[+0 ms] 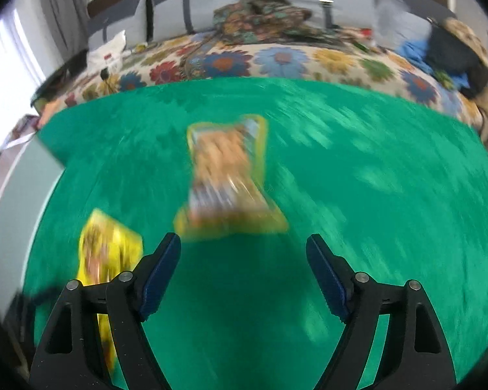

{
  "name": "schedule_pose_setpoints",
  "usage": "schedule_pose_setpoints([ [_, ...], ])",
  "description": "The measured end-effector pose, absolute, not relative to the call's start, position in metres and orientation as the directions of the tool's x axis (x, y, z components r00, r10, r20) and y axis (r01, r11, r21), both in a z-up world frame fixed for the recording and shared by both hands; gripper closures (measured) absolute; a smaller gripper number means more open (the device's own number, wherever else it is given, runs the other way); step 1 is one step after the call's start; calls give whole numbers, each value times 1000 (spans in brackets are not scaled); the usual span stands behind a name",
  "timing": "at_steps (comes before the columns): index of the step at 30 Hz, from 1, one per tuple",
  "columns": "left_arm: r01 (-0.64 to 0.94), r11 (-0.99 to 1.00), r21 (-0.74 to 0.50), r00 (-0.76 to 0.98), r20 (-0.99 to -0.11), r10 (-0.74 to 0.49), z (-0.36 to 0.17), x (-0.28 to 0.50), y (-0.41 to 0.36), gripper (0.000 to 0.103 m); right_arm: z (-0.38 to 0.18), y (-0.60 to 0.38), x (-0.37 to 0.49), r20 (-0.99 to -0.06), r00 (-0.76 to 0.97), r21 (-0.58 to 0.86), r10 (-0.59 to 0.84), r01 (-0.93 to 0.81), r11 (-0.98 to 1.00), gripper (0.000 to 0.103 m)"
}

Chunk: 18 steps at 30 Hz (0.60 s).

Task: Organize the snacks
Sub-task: 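Grasp the tiger-print pack with the left tool while the right tool grasps the peanut pack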

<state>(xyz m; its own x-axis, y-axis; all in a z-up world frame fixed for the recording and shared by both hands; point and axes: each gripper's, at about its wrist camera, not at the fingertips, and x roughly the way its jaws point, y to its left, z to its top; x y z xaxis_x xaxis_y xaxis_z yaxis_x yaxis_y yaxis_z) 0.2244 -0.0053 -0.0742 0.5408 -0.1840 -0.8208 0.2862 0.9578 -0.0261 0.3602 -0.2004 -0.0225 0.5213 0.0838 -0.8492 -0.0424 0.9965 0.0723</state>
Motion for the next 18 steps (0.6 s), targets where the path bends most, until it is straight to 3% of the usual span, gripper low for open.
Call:
schedule_pose_setpoints([
  [3,286,958,-27,541,-820,-185,-74,224,-5,0,-43,-171,396,-886,459,35,59,-61,998,19],
  [5,286,958,-27,541,-820,-185,-74,224,-5,0,-53,-152,408,-895,444,-94,-52,-74,993,19],
  [7,286,958,-27,541,-820,-185,-74,224,-5,0,-58,-149,410,-901,426,-129,-83,-80,988,23],
  [10,286,958,-26,541,-820,-184,-75,224,-5,0,-59,-170,401,-910,413,-51,-32,-36,998,34],
  [18,286,958,-26,542,-820,-184,-75,224,-5,0,-41,-199,305,-907,420,30,46,-45,999,36],
])
